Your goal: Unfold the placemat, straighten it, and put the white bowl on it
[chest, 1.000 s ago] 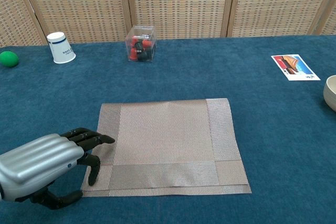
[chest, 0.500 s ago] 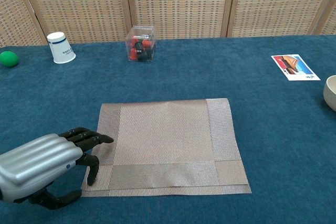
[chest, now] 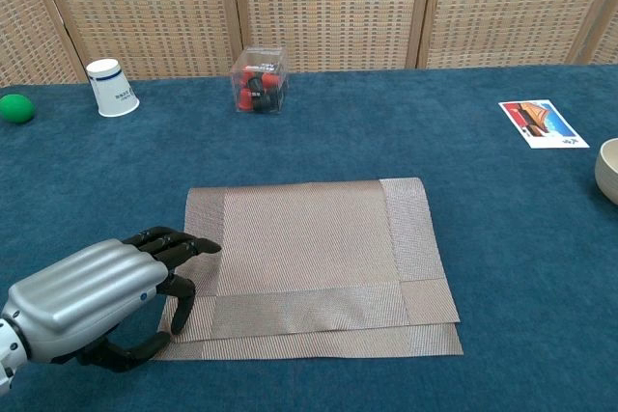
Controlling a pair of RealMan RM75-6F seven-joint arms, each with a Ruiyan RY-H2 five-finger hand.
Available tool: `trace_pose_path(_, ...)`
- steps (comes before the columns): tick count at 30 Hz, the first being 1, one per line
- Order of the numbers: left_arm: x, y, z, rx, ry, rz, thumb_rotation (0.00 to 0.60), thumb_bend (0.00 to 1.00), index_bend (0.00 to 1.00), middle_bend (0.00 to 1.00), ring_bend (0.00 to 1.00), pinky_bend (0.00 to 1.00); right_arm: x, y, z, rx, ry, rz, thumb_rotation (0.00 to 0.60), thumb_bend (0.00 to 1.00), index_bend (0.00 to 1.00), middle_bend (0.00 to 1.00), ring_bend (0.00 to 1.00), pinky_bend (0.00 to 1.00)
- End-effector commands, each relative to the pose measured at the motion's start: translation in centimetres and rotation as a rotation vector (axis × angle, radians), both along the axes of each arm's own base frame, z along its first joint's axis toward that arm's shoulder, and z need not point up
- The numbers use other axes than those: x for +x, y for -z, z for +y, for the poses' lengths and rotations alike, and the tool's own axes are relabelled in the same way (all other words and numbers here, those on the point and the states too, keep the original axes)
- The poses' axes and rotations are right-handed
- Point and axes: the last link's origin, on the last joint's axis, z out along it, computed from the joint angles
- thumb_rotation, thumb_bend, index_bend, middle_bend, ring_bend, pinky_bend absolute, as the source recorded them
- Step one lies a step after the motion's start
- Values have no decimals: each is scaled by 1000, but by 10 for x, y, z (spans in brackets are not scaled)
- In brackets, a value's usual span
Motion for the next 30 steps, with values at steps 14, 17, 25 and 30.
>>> trace_pose_path(14,-4,1,1,18,-10,3,600,530,595,0,0,0,0,1,0,9,2,-10,600,225,175,0,0,0)
trace_pose_path(17,-3,0,3,25,-11,-7,600,531,597,0,0,0,0,1,0,8,1,-12,600,225,175,0,0,0)
trace_pose_path(25,17,-30,26,103,13,-71,600,532,602,0,0,0,-2,-1,-1,6,9,-22,600,225,176,0,0,0)
trace_pose_path(30,29,-50,51,155,19,-88,600,532,606,0,0,0,-4,-3,-3,2,17,-27,600,225,177,0,0,0)
